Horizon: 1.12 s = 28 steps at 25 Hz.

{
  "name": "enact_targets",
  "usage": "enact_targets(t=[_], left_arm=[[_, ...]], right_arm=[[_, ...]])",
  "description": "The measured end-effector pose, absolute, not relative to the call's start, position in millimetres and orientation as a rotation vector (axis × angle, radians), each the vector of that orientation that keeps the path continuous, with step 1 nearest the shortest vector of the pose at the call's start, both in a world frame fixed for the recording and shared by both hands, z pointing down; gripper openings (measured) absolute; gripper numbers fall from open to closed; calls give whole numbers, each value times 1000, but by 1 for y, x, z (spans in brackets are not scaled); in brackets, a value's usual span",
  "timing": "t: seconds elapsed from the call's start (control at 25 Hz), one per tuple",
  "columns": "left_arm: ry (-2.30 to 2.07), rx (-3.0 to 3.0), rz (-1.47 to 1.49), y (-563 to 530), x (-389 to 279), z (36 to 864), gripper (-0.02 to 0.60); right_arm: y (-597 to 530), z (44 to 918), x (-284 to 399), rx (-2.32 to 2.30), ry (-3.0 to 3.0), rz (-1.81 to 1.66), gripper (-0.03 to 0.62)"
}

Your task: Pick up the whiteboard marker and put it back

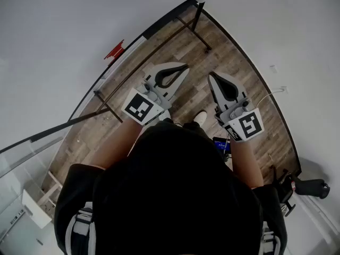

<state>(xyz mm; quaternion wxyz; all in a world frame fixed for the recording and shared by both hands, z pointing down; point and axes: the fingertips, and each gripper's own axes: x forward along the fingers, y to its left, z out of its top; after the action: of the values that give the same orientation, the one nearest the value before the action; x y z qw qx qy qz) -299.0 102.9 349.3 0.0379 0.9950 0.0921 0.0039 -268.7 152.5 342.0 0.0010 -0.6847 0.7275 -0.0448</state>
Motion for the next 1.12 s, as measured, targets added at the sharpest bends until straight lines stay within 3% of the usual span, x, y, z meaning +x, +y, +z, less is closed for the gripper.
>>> enact_targets(t=[0.36,1.12], left_arm=[[211,3074,-9,173,-288,329,3],[87,3128,-17,301,-195,318,3]], right_arm=[[221,328,-256,-2096,2326,-128,-2],[344,319,-155,-1975,2382,-96,-2]])
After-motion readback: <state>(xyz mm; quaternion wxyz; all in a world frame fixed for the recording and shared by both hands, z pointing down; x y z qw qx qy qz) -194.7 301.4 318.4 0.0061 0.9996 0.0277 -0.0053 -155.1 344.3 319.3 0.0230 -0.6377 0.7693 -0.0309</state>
